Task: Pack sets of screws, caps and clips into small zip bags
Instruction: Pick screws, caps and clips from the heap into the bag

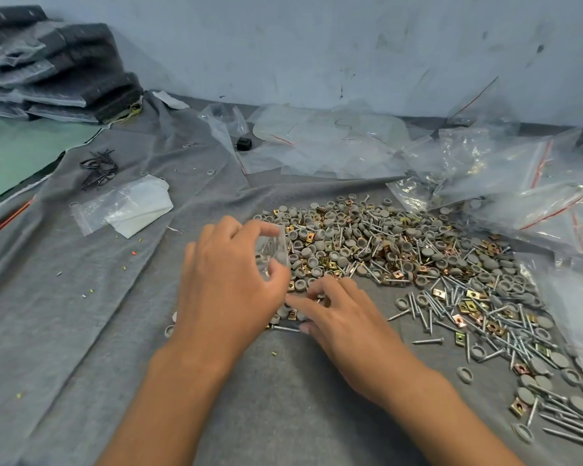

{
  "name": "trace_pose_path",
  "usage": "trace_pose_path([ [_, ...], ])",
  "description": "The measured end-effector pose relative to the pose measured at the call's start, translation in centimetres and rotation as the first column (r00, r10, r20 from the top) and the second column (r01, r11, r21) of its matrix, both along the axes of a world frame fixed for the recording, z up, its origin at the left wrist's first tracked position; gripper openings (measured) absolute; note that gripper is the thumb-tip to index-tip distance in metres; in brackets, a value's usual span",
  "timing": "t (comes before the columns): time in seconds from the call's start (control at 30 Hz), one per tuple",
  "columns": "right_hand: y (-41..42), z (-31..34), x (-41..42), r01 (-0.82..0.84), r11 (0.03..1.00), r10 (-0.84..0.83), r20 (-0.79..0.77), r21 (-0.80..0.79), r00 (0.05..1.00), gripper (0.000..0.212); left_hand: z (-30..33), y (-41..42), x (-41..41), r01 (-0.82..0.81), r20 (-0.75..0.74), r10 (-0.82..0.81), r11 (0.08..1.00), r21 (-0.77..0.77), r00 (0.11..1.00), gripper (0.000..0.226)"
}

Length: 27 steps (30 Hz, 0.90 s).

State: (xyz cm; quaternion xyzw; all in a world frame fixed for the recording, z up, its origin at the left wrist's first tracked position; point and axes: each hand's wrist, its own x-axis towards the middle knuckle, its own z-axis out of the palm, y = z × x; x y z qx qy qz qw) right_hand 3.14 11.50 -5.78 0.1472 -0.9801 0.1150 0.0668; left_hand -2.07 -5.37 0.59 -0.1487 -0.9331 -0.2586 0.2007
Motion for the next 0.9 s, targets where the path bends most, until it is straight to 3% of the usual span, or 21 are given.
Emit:
trace_pose_path([
  [0.2, 0.3, 0.4, 0.1, -0.016, 0.999, 0.017, 0.023, -0.049, 1.0, 0.024, -0.8, -0.1, -0.4, 0.046, 0.05, -0.045, 0.999, -0.008, 0.998, 0.032],
  [0.37, 0.5, 0.8, 0.3, -0.016, 0.978, 0.025, 0.041, -0.21, 0.999, 0.01, -1.1, -0.3, -0.4, 0.098, 0.099, -0.092, 0.994, -0.057, 0.991, 0.032],
  [0.53, 1.2, 1.7, 0.4, 0.048, 0.886, -0.031, 0.044, -0.462, 0.999, 0.013, -1.2, -0.3, -0.4, 0.128, 0.16, -0.109, 0.985, -0.113, 0.981, 0.036],
  [0.67, 1.0, 3.7, 0.6, 0.008, 0.759, -0.092, -0.095, -0.651, 0.991, 0.01, -1.3, -0.1, -0.4, 0.173, 0.193, -0.14, 0.972, -0.162, 0.971, 0.039],
  [0.8, -0.2, 4.5, 1.0, -0.078, 0.837, -0.081, -0.263, -0.542, 0.961, 0.007, -1.0, 0.7, 0.5, 0.239, 0.218, -0.202, 0.958, -0.157, 0.955, 0.029],
  [0.9, -0.3, 3.8, 1.1, -0.038, 0.898, -0.078, -0.244, -0.439, 0.967, 0.015, -0.9, 1.5, 1.1, 0.283, 0.231, -0.246, 0.948, -0.143, 0.941, 0.024],
])
